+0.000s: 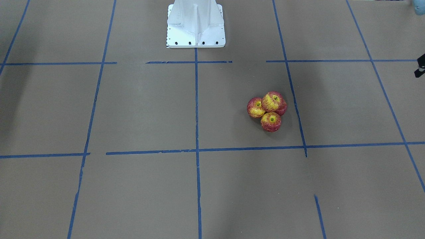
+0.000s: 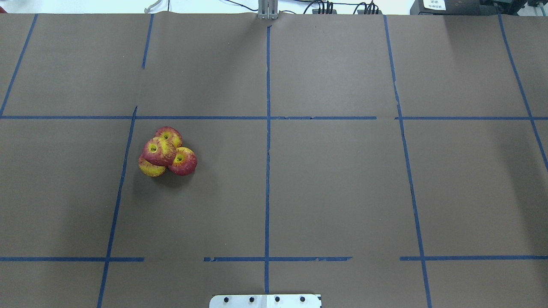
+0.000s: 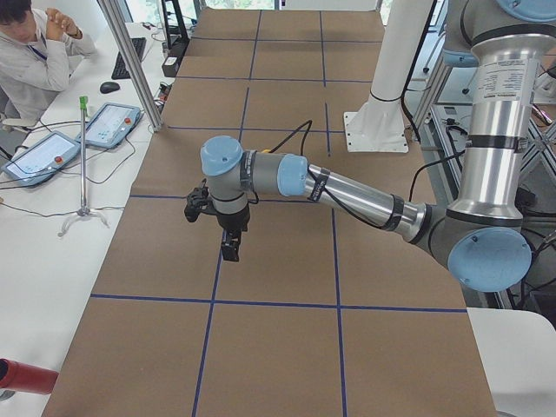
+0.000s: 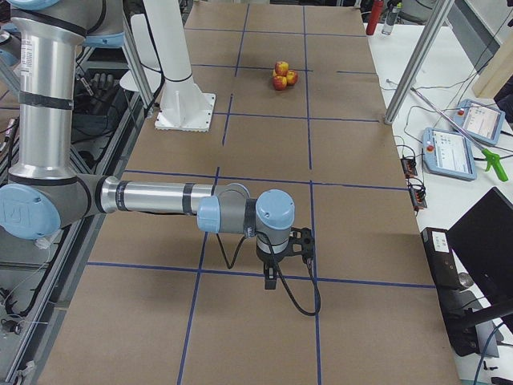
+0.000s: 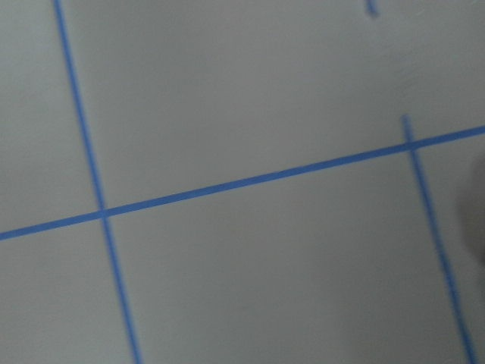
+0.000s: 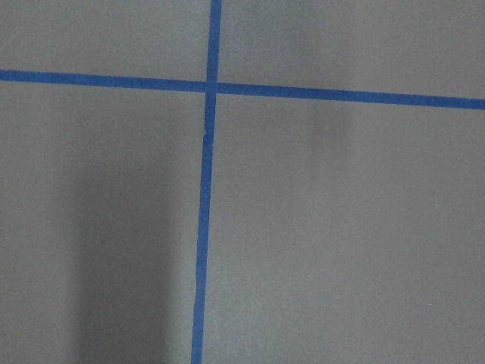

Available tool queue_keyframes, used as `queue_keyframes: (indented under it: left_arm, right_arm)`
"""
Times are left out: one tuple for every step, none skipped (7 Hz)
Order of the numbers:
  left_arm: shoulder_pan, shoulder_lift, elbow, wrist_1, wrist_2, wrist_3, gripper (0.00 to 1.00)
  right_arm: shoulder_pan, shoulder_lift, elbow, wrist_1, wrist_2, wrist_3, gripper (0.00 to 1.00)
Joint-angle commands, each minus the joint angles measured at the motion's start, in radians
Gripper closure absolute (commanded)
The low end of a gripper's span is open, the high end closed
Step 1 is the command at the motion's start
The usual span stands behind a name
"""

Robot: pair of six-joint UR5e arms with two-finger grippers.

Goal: Stack apples

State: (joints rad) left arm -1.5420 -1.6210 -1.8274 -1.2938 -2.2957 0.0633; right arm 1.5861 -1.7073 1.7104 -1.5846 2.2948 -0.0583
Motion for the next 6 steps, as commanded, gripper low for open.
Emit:
queue_keyframes:
  left_arm:
    - [-0.055, -0.029, 0.116, -0.03, -0.005, 0.042, 0.0]
    - [-0.055, -0.036, 0.14, -0.063, -0.007, 0.03, 0.0]
    - [-0.056, -0.052, 0.167, -0.085, -0.011, 0.03, 0.0]
    - [-0.058, -0.047, 0.177, -0.1, -0.036, 0.033, 0.0]
    - [-0.058, -0.016, 0.156, -0.101, -0.107, 0.032, 0.0]
    - [-0.058, -0.017, 0.161, -0.101, -0.119, 0.032, 0.0]
  right_arm:
    - [0.0, 0.0, 0.0, 0.0, 0.0, 0.0, 0.0]
    - [0.0, 0.0, 0.0, 0.0, 0.0, 0.0, 0.0]
    - [0.0, 0.0, 0.0, 0.0, 0.0, 0.0, 0.0]
    - [0.0, 0.0, 0.0, 0.0, 0.0, 0.0, 0.0]
    - [0.0, 0.0, 0.0, 0.0, 0.0, 0.0, 0.0]
    - [0.0, 0.0, 0.0, 0.0, 0.0, 0.0, 0.0]
